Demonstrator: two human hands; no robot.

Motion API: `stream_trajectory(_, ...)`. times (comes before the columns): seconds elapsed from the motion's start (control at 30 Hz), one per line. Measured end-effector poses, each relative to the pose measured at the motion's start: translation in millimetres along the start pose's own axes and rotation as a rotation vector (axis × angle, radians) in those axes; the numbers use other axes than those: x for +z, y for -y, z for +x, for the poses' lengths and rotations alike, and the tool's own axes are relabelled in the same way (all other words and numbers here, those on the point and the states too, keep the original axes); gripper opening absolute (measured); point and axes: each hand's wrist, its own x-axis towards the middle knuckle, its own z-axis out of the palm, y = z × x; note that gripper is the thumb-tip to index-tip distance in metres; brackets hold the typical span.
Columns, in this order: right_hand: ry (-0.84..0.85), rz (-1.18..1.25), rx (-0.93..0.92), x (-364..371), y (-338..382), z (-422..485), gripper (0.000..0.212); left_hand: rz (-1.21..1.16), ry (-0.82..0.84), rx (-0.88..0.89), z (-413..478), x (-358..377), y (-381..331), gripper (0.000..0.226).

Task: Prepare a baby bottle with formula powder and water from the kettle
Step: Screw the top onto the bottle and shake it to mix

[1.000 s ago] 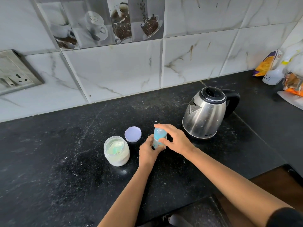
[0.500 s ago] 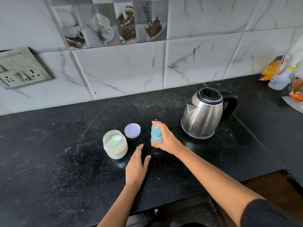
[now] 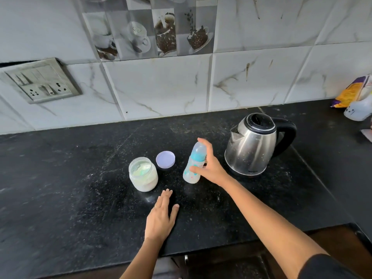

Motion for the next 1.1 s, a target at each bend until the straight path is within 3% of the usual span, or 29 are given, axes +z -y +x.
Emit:
stream_trajectory(0.13,-0.060,0.442,0.047,-6,18,4,0.098,-0.003,0.000,-0.016,0,1,1,0.051)
stream_trajectory(0.27,-0.162,0.919,0.088,2,38,10,0.085,0.010,0.005,-0.027,0,3,2,0.051)
stream_trajectory(0.4,-0.024,1.293,0.167,7,45,12,0.070,0.011,0.012,-0.035,1,2,3,0.050)
stream_trajectory(0.47,-0.021,1.326,0.203,7,50,13,0.062,0.011,0.017,-0.034,1,2,2,0.049)
stream_trajectory(0.57,-0.193,1.394,0.249,10,55,20,0.045,0.006,0.018,-0.035,2,1,2,0.049)
stream_trajectory(0.63,-0.149,1.451,0.303,13,55,17,0.062,0.004,0.019,-0.039,2,1,2,0.049)
stream_trajectory(0.73,0.067,1.397,0.221,14,55,4,0.084,0.004,0.023,-0.039,1,2,3,0.049)
stream_trajectory(0.93,-0.109,1.484,0.276,3,58,18,0.074,-0.002,0.019,-0.044,2,1,2,0.048)
stream_trajectory(1.03,0.063,1.391,0.219,5,59,7,0.085,-0.006,0.018,-0.040,1,1,3,0.048)
stream_trajectory(1.1,0.076,1.369,0.210,4,64,6,0.081,-0.003,0.017,-0.039,2,1,3,0.048)
